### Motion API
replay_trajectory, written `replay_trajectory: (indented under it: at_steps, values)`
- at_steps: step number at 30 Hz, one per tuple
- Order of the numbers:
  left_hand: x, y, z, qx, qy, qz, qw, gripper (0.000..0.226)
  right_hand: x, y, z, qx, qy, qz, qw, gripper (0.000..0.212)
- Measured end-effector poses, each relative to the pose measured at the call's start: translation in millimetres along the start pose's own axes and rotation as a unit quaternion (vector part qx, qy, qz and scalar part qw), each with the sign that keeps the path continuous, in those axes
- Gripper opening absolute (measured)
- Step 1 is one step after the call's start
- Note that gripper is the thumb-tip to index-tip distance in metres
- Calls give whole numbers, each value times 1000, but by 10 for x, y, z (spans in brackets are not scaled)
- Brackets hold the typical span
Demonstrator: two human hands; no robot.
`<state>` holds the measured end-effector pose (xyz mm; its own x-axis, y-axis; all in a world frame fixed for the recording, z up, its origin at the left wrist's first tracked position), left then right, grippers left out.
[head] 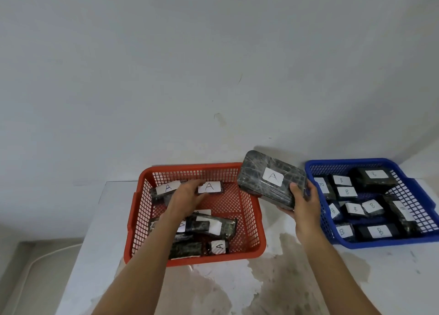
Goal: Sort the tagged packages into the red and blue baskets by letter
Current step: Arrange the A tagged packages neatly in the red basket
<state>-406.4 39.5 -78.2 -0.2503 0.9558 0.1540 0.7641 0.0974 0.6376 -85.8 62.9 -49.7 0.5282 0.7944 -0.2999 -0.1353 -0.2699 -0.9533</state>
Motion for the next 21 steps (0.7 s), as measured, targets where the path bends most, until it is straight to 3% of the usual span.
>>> replay_trajectory:
  at_steps: [5,8,12,15,21]
  values:
    - [219,-73,225,137,-16,95,986,49,157,75,-118,5,15,5,1000,43]
    - [286,-129,307,240,-54,116,962,53,192,113,-125,11,12,10,1000,44]
    - [221,-128,311,295,-59,141,943,58,203,99,-106,12,1,1,1000,47]
    - [145,-187,162,284,-18,143,948,57,185,23,-46,-15,-18,-30,999,52]
    - [-123,-275,-254,136,37,121,983,56,-149,-230,349,-116,-65,-169,977,46]
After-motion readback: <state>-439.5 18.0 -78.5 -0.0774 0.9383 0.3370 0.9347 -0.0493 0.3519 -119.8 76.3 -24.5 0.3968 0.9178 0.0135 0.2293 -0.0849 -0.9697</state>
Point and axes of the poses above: each hand's wrist, its own x-axis towards the middle knuckle, its own z-axis out of the palm, y = z × x, the point moved 4 cm from there along x, towards the middle knuckle, and after that the axes turned 15 degrees about y, right-handed, at the moved point
